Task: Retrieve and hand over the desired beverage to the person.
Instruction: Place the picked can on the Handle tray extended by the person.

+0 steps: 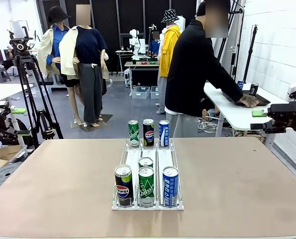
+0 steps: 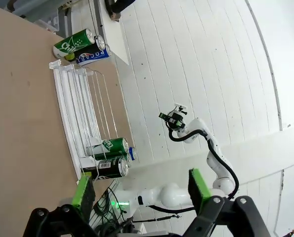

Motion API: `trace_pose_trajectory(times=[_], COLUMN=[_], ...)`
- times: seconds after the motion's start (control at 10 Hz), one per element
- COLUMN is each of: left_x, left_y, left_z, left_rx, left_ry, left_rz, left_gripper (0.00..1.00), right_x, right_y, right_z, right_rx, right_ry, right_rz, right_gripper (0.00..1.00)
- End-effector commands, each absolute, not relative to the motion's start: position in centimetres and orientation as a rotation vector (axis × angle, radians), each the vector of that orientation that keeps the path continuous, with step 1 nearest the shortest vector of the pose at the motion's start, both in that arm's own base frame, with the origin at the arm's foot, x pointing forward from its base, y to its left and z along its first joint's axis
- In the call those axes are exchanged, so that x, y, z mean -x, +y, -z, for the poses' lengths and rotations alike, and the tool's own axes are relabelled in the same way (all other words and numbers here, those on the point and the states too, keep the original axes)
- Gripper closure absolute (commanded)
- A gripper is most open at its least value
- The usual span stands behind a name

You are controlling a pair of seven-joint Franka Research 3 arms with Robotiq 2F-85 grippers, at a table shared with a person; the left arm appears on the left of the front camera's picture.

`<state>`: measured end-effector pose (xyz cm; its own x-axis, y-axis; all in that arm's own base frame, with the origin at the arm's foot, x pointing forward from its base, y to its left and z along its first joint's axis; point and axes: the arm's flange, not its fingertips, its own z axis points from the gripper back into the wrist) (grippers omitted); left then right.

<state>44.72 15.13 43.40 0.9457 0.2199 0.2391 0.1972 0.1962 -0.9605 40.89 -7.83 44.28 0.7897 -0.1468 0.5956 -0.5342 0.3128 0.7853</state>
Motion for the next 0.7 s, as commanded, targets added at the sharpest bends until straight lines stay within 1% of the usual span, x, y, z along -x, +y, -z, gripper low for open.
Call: trace_pose_trajectory(times=[0.0, 0.6], left_x=[-44.51, -44.51], left_y=[15.25, 15.25], left_z=[-43.28, -43.28], left_rx=[1.379, 1.379], left_ry=[-0.368, -0.368], left_rz=[-0.014, -0.014], left_gripper=[0.0, 0.0], right_x=[-40.83, -40.83], right_y=[-7.7, -7.7], right_z=[-44.35, -44.35], right_rx=[-1.261, -1.261], right_ry=[-0.656, -0.656], right_rz=[-0.282, -0.282], right_gripper=[0.0, 0.0])
